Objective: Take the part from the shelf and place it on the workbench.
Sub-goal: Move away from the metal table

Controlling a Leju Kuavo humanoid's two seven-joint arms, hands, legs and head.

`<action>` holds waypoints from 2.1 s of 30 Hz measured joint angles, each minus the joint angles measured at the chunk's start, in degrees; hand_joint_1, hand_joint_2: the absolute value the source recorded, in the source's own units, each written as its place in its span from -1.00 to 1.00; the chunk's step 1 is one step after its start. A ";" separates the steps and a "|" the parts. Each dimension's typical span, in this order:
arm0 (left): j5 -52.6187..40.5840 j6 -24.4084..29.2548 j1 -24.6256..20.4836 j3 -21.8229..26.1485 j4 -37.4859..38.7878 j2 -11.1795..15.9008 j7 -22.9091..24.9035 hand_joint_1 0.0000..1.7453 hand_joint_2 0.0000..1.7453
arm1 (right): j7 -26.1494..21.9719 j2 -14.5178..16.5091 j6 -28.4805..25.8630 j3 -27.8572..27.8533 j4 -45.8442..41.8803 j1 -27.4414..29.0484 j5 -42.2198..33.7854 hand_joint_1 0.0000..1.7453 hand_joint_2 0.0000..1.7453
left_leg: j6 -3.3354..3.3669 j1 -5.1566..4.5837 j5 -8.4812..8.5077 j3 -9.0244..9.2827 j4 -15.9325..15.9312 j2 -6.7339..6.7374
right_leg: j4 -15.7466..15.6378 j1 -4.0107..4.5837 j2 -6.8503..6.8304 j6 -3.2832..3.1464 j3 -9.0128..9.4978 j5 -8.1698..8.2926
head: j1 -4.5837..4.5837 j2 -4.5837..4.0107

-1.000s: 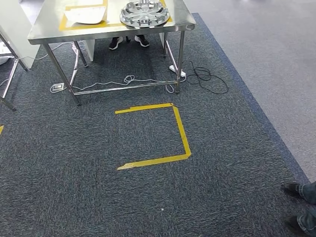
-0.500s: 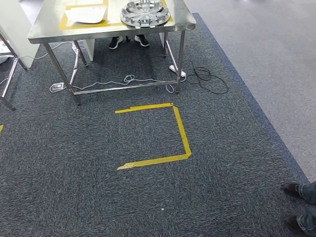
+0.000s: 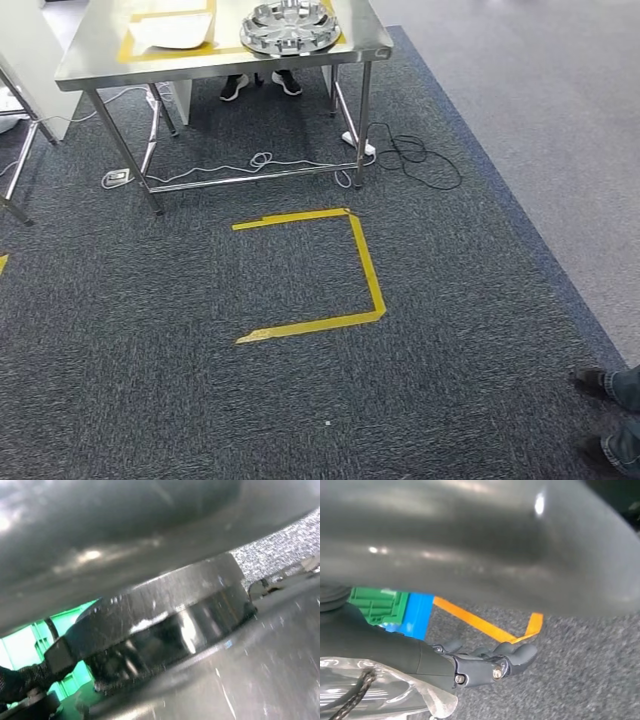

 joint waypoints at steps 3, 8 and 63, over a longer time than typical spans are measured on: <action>-0.09 0.04 0.02 0.00 0.00 0.03 0.02 -1.00 -1.00 | 0.01 -0.01 -0.02 -0.04 -0.01 0.09 0.00 -1.00 -1.00 | -0.92 0.32 -0.87 -0.27 1.18 -0.06 | -0.02 -0.06 -0.01 -1.21 0.44 0.26 | -0.18 0.00; -0.15 0.04 0.12 0.00 0.00 0.05 0.05 -1.00 -1.00 | 0.01 0.00 -0.01 -0.09 -0.01 0.17 0.00 -1.00 -1.00 | -1.80 0.54 -7.73 -7.76 16.93 -0.13 | 0.00 -0.07 -0.06 -1.95 1.09 -0.04 | -0.47 0.00; -0.30 0.76 0.29 0.07 0.00 -0.03 0.00 -1.00 -1.00 | 0.19 0.17 0.08 -0.46 0.04 0.14 0.62 -1.00 -1.00 | 0.10 0.25 -1.67 0.36 1.60 -0.65 | 0.34 0.24 -0.17 -0.23 -0.09 -0.02 | -0.64 0.00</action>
